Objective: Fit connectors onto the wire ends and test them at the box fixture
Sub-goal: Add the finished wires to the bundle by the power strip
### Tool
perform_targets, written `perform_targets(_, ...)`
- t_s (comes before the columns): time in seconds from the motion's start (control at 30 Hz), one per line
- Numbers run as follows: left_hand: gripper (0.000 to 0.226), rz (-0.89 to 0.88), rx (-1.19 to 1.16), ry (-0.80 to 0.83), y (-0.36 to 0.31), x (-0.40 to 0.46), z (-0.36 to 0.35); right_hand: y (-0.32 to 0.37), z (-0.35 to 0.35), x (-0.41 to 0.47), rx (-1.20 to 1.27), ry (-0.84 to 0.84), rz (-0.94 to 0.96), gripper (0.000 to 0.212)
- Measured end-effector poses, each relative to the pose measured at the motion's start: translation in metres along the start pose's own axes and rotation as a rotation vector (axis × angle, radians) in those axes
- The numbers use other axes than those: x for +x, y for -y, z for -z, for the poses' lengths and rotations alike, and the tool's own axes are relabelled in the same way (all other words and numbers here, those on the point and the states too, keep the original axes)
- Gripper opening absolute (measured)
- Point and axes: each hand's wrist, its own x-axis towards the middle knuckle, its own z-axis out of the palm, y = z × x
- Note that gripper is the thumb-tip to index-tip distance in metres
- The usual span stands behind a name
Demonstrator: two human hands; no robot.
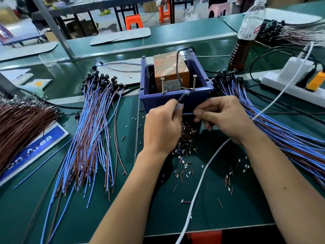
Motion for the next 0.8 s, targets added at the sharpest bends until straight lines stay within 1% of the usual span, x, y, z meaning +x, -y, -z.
perform_targets(0.1,0.024,-0.085,-0.055,0.095,-0.003,0.0,-0.001,0.0,-0.003,0.0,0.053,0.005,0.0,0.005)
perform_targets(0.17,0.017,-0.093,-0.091,0.118,-0.002,0.0,-0.001,0.0,-0.002,0.001,0.13,-0.027,-0.027,0.003)
perform_targets(0.23,0.016,-0.066,-0.094,0.078,0.002,0.001,-0.001,-0.001,0.0,0.001,0.186,-0.065,-0.054,0.005)
perform_targets(0.37,0.017,-0.027,-0.116,0.016,0.005,0.001,0.0,-0.002,0.001,0.001,0.19,-0.058,-0.07,0.01)
perform_targets(0.47,0.012,-0.026,-0.153,0.042,0.004,0.001,-0.002,-0.002,-0.003,0.001,0.137,-0.055,-0.047,0.006)
perform_targets(0.53,0.012,-0.048,-0.147,0.072,0.003,0.001,-0.003,-0.002,-0.006,0.0,0.118,-0.053,-0.019,0.008)
perform_targets(0.63,0.016,-0.056,-0.152,0.053,0.006,0.001,-0.004,-0.001,-0.009,-0.001,0.117,-0.053,-0.019,0.009)
perform_targets(0.8,0.019,-0.018,-0.233,0.037,0.005,0.001,-0.003,0.004,-0.008,-0.003,0.139,-0.043,0.014,0.017)
